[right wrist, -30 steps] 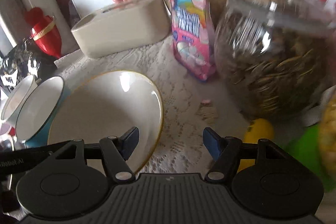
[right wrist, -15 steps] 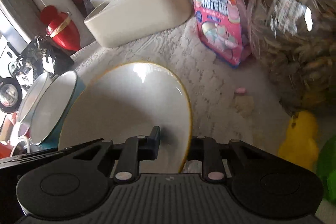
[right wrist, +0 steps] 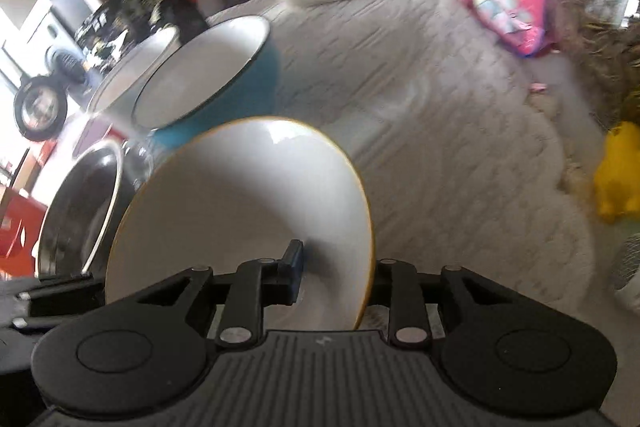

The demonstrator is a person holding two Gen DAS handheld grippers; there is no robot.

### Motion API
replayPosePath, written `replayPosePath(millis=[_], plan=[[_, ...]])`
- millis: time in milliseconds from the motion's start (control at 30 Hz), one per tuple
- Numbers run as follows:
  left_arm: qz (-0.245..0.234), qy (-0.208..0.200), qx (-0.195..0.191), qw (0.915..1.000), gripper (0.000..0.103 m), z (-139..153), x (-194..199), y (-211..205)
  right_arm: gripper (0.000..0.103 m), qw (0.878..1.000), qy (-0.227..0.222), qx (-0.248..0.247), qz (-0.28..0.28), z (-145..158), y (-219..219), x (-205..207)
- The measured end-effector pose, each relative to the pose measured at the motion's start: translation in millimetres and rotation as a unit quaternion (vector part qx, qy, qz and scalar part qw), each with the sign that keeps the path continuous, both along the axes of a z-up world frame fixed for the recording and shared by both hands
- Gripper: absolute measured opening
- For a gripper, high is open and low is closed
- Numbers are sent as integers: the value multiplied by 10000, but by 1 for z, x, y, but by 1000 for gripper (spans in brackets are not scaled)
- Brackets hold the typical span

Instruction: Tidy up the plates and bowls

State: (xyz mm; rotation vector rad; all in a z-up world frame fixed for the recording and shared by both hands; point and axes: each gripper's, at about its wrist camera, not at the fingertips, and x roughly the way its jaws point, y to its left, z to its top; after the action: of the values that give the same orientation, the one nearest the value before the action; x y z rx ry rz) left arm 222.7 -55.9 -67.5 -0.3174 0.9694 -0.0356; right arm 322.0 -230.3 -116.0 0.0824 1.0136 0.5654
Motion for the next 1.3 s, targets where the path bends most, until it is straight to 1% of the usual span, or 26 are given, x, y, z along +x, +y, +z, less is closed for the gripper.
replayPosePath(millis=[67,167,367,467,600,867,967,1167,1300], plan=[[21,-1,-66,10000,26,-1,-2,2,28,10000,3,-5,-18,1,2,-1],[3,-12,-39,10000,26,0,-6,2,27,9999,84,71,-57,1,-1,0],[121,-113,-76,9998,25,10,-14,9,27,9998,154,110,-61,0,0,0],[188,-150,-83,9997,25,14,-18,15,30,9997,200,144,-25,0,2,-2],[271,-142,-77,9995,24,14,-20,18,31,9999,87,17,60,0,9,-9],[336,-104,-114,9993,24,14,-21,21,32,9998,112,38,173,0,11,-10],[321,-106,-122,9994,24,16,-22,21,32,9997,170,121,130,0,7,-6],[342,-129,-152,9992,23,21,-25,23,32,9997,13,251,-37,7,0,-4],[355,-118,-176,9991,23,21,-26,24,32,9998,-46,182,-7,7,2,-6]])
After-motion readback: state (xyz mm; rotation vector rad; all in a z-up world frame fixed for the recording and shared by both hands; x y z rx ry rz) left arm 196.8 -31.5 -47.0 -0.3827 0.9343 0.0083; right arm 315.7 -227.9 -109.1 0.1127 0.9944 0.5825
